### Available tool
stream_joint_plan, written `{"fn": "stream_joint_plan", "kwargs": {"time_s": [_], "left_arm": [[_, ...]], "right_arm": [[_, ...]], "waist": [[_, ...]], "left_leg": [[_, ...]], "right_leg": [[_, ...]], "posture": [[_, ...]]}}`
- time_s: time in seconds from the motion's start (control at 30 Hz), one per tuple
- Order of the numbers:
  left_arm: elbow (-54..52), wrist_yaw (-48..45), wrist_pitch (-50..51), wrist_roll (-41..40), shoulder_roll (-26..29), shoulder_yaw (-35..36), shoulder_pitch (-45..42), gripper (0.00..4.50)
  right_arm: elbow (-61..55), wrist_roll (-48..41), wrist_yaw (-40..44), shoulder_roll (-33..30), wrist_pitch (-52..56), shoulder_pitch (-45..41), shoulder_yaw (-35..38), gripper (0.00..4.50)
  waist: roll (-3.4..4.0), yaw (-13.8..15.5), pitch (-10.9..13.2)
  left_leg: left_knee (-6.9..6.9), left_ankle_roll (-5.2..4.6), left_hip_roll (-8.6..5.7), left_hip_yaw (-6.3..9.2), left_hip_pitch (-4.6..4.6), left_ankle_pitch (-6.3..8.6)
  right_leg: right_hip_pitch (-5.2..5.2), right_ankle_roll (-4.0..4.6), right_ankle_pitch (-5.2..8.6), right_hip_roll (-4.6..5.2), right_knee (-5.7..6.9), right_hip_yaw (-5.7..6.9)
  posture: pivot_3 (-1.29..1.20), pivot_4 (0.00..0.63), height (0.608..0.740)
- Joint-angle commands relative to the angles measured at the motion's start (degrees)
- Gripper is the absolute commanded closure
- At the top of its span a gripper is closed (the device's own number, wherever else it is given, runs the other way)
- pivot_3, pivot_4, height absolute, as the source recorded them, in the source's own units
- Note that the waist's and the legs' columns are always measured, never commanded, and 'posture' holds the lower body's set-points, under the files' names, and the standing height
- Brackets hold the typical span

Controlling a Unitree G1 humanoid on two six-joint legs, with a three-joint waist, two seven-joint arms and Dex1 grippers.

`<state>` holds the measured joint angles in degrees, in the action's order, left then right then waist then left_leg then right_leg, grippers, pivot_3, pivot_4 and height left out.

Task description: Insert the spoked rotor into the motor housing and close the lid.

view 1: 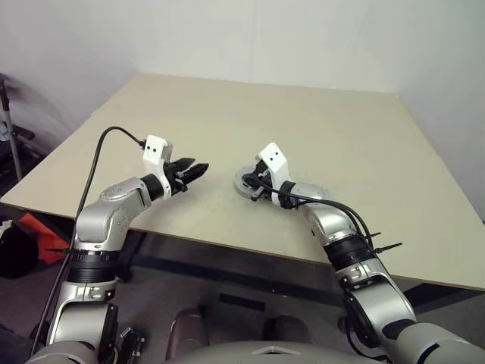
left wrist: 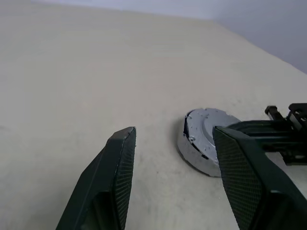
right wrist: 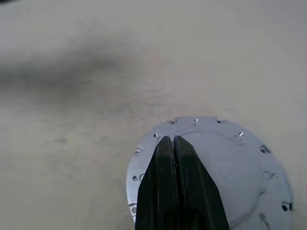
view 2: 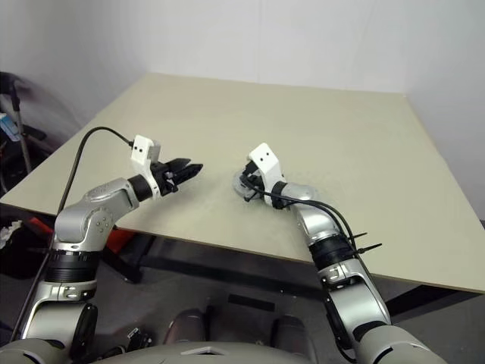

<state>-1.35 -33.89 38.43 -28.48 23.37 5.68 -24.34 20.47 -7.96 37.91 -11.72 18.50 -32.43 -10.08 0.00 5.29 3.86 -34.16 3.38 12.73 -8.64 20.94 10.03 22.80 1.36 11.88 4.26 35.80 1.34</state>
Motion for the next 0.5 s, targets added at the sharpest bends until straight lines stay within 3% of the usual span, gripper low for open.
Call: {"fn": "stream_joint_plan", "kwargs": {"time_s": [0.03, 0.07, 0.17, 0.5], "left_arm": [[-0.4, -0.8, -2.6, 0.8, 0.0, -0.1, -1.0, 1.81], [-0.4, -1.0, -2.8, 0.9, 0.0, -0.2, -1.0, 1.81], [-0.3, -1.5, -3.2, 1.0, 0.1, -0.5, -1.1, 1.81], [0.1, -3.5, -2.2, 0.6, 1.0, -0.4, -1.2, 1.81]], "right_arm": [[-3.4, -1.2, 0.4, -0.1, -2.8, -0.3, 2.0, 4.46], [-3.5, -0.9, 0.5, -0.2, -3.9, -0.1, 1.9, 4.46], [-3.2, 0.0, 0.1, -0.5, -5.8, 0.4, 1.9, 3.83], [0.1, 1.8, -1.9, -0.4, -7.1, 0.1, 1.5, 0.44]], "waist": [[0.00, 0.0, 0.0], [0.00, 0.0, 0.0], [0.00, 0.1, 0.0], [0.01, 0.0, 0.0]], "left_leg": [[0.00, 0.00, 0.00, 0.00, 0.03, 0.00], [0.00, 0.00, 0.00, 0.00, 0.04, 0.00], [0.00, 0.00, 0.00, 0.00, 0.11, 0.00], [0.01, -0.06, 0.00, -0.03, 0.23, 0.03]], "right_leg": [[0.01, 0.01, -0.01, 0.00, 0.00, 0.01], [0.01, 0.02, -0.01, 0.00, 0.00, 0.01], [0.03, 0.04, -0.02, 0.00, -0.07, 0.02], [0.18, 0.05, -0.01, 0.00, -0.08, 0.02]], "posture": [[0.00, 0.000, 0.740], [0.00, 0.000, 0.740], [0.00, 0.000, 0.740], [0.00, 0.000, 0.740]]}}
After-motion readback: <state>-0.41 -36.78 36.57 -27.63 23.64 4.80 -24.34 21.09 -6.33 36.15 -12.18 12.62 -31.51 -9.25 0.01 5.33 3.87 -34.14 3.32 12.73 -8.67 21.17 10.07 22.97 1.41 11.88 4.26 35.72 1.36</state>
